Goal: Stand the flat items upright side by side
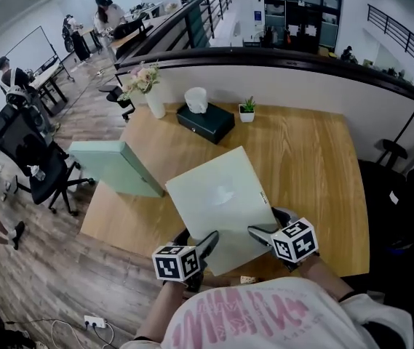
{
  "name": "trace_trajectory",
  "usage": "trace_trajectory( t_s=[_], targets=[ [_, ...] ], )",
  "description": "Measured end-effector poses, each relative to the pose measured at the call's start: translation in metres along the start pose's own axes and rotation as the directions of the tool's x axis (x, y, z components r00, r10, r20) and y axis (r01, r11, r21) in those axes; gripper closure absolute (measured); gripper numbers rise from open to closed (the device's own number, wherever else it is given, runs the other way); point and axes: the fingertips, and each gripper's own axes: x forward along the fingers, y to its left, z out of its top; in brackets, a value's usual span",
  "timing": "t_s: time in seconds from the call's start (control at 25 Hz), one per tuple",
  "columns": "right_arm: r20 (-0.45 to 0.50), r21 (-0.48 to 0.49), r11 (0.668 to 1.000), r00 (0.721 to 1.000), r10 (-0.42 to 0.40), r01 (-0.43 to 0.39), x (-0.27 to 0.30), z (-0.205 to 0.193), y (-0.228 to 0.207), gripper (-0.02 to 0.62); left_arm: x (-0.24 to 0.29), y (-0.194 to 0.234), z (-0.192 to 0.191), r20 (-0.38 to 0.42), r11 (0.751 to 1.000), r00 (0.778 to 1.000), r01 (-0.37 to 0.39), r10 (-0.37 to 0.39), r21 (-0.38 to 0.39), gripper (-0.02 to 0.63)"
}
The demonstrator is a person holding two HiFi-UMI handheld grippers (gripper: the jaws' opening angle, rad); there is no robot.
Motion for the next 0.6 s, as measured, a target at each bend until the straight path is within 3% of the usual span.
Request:
trace_trajectory(
  t_s=[0.32, 0.6],
  targets=[
    [0.056, -0.040, 0.998, 0.998, 0.041, -0.039, 0.013, -0.008, 0.076, 0.209, -0.071, 0.033, -0.016, 0.050, 0.991, 0.997, -0.070, 0.065, 0.110, 0.215],
    [0.053, -0.155, 0.983, 0.993, 0.104, -0.094, 0.022, 0.002, 0.165, 0.210, -0.158, 0.070, -0.038, 0.064, 0.985, 0.987, -0.154, 0.149, 0.075, 0.212]
  ],
)
